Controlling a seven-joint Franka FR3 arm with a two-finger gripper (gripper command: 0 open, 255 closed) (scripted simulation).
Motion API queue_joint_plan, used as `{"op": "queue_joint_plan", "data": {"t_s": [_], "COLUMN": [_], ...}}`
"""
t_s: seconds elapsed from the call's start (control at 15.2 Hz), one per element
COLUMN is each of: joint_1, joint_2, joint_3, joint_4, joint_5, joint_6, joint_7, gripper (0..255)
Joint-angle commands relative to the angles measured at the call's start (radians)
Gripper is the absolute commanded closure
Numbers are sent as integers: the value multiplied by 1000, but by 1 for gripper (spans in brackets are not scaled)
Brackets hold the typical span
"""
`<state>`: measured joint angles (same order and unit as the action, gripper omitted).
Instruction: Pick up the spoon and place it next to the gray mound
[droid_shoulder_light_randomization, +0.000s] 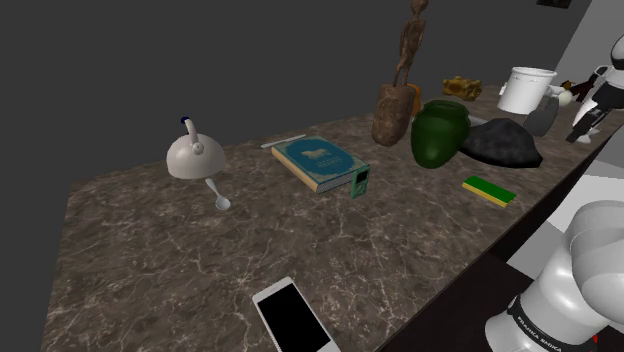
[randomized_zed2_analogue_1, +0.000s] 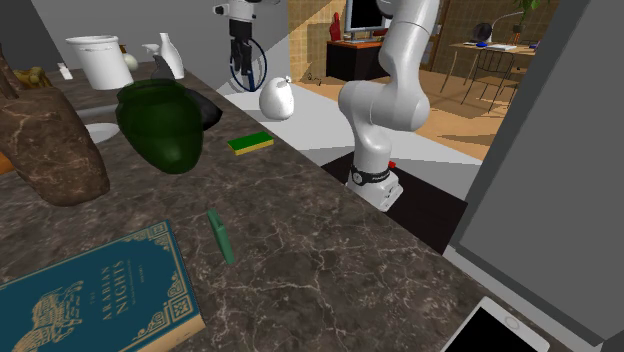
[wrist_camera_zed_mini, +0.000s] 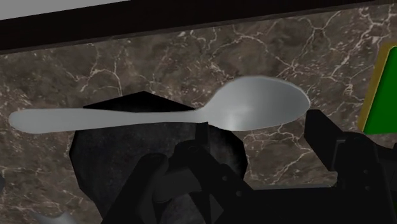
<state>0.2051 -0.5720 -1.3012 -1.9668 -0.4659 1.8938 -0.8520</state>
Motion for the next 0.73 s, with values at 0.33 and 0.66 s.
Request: {"op": "queue_joint_plan", "data": {"t_s": [0.33,0.66], "joint_1": [6,26], "joint_2": [-7,-7], "joint_3": [-45,-92], "joint_4": [-76,-121], "joint_5": [-26,-45], "joint_6": [84,146], "joint_7": [7,11], "gripper": [255,255]}}
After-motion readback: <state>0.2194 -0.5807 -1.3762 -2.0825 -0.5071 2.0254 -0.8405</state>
